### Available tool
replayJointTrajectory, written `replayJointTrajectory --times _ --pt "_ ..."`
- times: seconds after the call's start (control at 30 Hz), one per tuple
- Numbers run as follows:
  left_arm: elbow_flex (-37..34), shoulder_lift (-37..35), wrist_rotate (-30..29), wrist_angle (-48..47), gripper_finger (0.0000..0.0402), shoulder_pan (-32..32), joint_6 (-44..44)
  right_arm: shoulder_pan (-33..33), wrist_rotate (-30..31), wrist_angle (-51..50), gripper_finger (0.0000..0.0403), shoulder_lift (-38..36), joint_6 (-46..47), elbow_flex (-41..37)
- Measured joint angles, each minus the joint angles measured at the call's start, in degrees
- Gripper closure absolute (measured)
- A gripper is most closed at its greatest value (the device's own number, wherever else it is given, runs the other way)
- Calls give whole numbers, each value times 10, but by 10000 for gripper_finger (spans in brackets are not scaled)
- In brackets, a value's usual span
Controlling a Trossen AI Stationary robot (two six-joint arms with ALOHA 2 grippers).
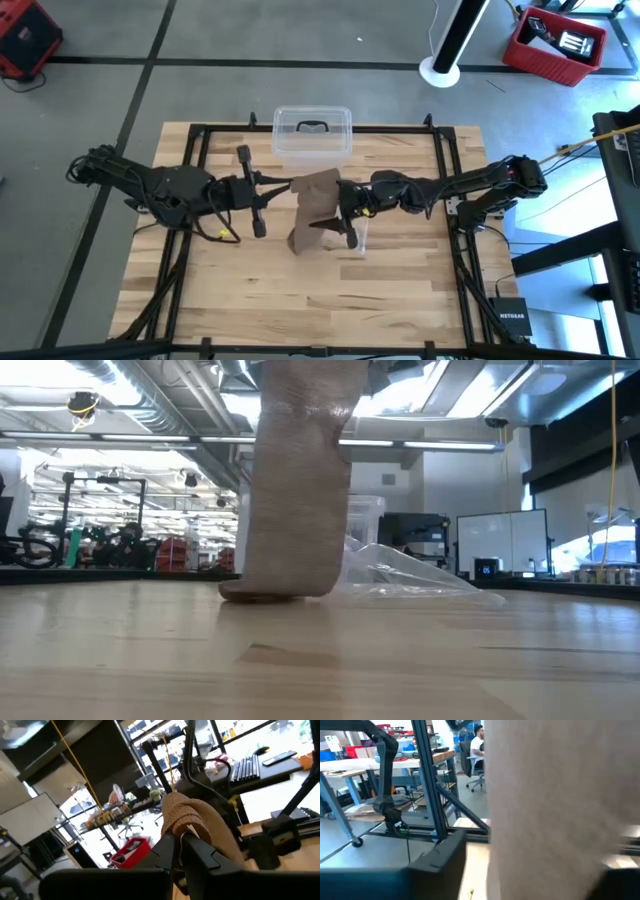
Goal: Roll bandage
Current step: Roll the brown bandage
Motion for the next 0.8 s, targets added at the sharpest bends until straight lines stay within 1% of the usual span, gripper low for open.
replayJointTrajectory --times 0.13,0.27,0.33,0.4,0.47,0.57,0.63,0.7,0.73,0.8 --pt "0 0 0 -2 386 0 2 0 -1 -49 138 -29 -13 0" --pt "0 0 0 -2 386 -5 2 0 29 -143 111 -90 -28 0" --pt "0 0 0 -1 386 -5 2 0 53 -196 108 -124 -32 0" --pt "0 0 0 0 386 -5 1 0 71 -222 108 -155 -31 0" --pt "0 0 0 1 386 -4 -1 0 78 -214 111 -171 -25 1" --pt "0 6 0 8 386 -4 1 12 86 -197 117 -169 -27 1" --pt "0 12 -18 18 386 -4 3 23 108 -195 122 -167 -38 0" --pt "0 17 -54 27 386 1 11 37 145 -216 126 -171 -59 2" --pt "0 18 -74 33 386 5 15 45 169 -245 128 -176 -66 5" --pt "0 21 -96 33 386 14 18 61 231 -286 132 -182 -74 21"
